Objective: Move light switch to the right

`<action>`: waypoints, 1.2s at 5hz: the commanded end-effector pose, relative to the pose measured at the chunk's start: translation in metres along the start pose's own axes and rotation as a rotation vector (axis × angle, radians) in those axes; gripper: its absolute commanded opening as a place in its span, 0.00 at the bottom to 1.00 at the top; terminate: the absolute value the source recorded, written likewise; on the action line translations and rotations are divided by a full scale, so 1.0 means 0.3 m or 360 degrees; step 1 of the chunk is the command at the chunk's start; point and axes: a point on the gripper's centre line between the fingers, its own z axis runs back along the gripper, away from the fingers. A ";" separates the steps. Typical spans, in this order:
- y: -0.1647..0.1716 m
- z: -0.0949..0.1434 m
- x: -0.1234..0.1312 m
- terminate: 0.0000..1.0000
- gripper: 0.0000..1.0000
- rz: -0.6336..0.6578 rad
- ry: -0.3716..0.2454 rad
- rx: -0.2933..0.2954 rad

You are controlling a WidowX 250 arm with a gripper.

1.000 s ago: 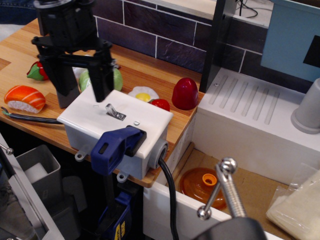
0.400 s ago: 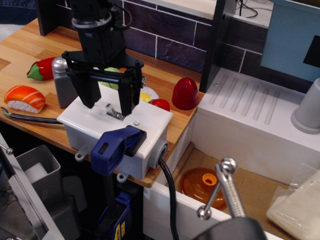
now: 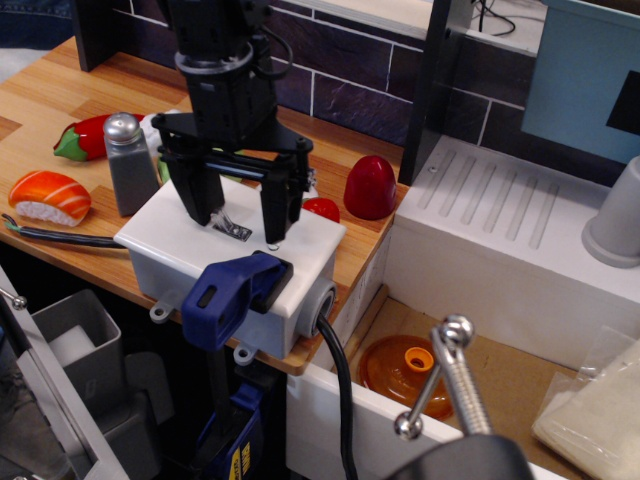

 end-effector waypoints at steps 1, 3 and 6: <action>-0.057 0.000 -0.005 0.00 1.00 -0.0030 -0.0016 -0.0015; -0.126 0.003 -0.038 0.00 1.00 -0.0108 -0.0009 -0.0035; -0.121 0.043 -0.013 0.00 1.00 -0.0126 -0.0036 0.0184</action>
